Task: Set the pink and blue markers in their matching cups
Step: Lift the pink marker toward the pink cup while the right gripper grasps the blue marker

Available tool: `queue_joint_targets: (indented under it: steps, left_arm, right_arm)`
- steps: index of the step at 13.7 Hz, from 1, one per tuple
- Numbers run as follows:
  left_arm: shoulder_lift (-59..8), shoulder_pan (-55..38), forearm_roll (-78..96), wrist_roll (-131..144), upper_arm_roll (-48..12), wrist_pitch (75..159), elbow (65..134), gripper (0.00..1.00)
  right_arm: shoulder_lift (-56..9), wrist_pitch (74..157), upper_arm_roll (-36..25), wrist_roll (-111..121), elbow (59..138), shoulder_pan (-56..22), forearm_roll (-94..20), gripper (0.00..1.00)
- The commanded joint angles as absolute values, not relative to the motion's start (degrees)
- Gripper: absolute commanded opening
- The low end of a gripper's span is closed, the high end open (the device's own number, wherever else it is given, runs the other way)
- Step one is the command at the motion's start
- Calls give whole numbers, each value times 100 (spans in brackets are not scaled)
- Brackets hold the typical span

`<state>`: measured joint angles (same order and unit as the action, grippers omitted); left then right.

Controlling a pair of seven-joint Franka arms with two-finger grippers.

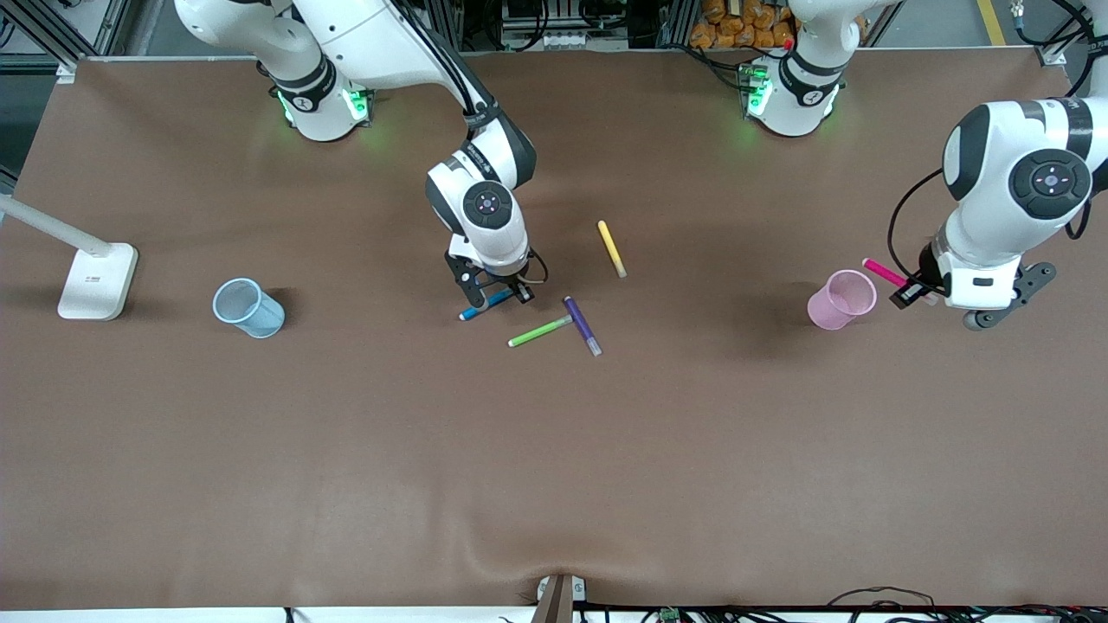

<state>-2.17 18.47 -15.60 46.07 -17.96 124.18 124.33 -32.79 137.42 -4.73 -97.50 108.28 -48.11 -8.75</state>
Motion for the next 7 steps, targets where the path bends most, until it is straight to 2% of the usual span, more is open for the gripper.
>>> queue_joint_targets:
  steps: [1, 7]
  left_arm:
    - [-96, 1977, -1644, 4833, -1872, 12831, 12674, 0]
    - [-290, 2012, -1635, 5124, -1846, 13744, 13130, 0]
  right_arm:
    - [-2717, 12713, -448, -9407, 10776, -4405, -773, 0]
    - [-1918, 10252, -431, -7580, 10397, -3211, -1123, 0]
